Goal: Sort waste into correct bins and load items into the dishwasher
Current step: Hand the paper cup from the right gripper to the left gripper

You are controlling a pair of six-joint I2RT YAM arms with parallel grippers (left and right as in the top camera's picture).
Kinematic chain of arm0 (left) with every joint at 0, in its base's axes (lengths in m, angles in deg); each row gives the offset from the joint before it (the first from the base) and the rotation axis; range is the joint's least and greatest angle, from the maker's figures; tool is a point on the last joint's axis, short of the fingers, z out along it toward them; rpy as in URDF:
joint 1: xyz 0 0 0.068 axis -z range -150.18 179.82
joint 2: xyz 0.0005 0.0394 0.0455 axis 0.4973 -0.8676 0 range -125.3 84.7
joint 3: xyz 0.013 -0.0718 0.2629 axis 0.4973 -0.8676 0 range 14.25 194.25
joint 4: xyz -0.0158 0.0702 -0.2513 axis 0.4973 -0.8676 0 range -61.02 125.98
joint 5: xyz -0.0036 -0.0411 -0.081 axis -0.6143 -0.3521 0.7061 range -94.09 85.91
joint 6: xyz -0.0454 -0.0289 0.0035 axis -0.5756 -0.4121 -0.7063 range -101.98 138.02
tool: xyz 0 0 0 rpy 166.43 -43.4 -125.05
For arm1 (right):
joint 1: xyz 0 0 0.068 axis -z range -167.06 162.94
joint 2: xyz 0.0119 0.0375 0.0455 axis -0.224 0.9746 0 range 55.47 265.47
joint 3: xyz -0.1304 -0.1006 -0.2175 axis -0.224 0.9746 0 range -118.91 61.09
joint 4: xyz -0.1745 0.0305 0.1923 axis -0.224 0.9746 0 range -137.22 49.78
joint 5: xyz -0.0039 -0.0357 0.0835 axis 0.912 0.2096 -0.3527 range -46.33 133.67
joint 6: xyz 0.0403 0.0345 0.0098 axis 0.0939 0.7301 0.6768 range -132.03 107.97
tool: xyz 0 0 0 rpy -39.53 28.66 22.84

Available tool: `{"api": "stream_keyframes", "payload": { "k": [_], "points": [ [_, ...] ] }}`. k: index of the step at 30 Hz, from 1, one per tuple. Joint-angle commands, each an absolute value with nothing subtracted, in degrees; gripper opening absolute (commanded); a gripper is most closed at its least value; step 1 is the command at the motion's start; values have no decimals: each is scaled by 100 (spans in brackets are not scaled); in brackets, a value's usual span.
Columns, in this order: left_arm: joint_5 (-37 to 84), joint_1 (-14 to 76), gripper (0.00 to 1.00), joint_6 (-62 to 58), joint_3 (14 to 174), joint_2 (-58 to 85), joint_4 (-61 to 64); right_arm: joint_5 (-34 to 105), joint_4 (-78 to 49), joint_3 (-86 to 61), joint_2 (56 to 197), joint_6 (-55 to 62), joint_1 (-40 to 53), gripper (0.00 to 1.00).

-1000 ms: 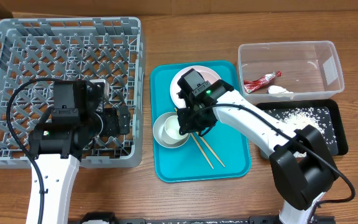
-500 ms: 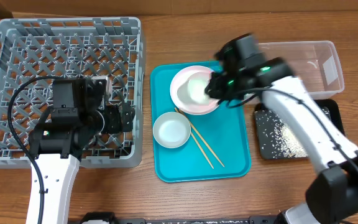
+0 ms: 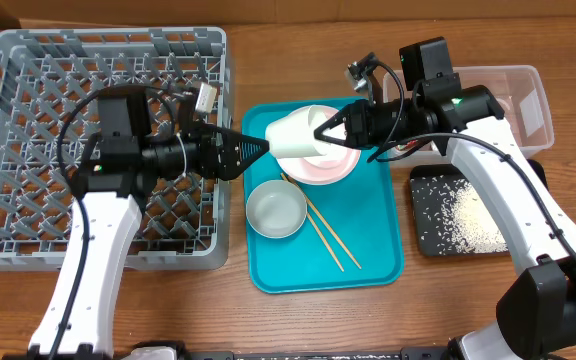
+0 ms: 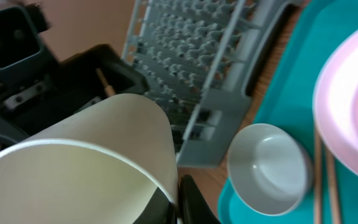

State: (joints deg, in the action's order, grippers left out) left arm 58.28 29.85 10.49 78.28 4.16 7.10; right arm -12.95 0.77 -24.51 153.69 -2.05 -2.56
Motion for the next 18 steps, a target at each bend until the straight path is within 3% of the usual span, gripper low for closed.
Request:
{"api": "stream_keyframes", "payload": {
  "k": [1,8,18],
  "points": [
    [7623,3034,100,852,7924,145,1123,-1979,14,-2512,15321,-308,-274,4],
    [8023,3149,100,712,7924,36,1503,-2941,-384,-2512,15321,-306,-274,4],
    [8036,3624,100,-239,7924,38,2856,-2956,-388,-2512,15321,-306,-285,4]
  ]
}}
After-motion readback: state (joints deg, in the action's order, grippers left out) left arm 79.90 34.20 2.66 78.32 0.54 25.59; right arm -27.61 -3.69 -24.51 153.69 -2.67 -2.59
